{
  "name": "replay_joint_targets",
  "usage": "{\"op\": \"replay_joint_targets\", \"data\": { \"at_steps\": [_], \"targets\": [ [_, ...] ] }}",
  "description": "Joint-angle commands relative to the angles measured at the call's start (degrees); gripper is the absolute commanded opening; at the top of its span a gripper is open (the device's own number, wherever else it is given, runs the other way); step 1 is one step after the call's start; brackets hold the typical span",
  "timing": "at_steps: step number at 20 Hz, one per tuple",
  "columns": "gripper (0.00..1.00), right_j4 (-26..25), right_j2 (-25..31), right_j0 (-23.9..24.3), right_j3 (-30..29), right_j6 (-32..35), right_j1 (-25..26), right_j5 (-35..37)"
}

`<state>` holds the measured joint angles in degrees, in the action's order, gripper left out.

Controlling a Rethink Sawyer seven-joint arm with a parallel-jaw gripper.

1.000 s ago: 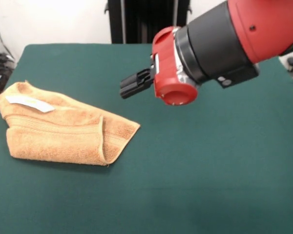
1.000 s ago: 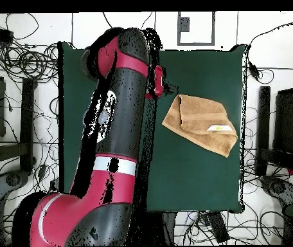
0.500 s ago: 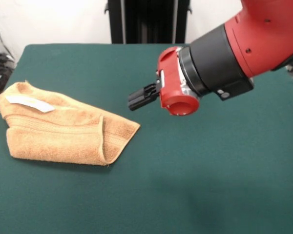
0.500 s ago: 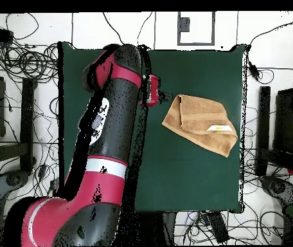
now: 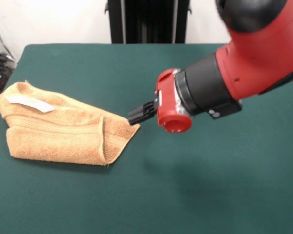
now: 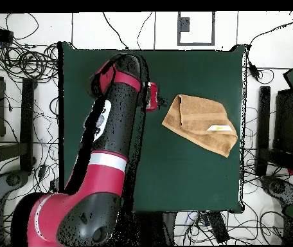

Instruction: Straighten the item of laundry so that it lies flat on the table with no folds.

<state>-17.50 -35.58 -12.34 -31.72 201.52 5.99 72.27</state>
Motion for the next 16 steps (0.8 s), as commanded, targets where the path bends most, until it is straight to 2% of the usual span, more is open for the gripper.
{"op": "replay_joint_targets", "data": {
  "at_steps": [1, 9, 16],
  "targets": [
    [0.00, 0.27, 2.23, -1.74, -6.50, 19.98, 6.70, -6.51],
    [0.00, -0.23, -0.29, -1.15, 0.81, 18.27, 12.15, -1.94],
    [0.00, -1.00, -5.19, -2.09, 0.95, 17.53, 12.42, 4.60]
  ]
}}
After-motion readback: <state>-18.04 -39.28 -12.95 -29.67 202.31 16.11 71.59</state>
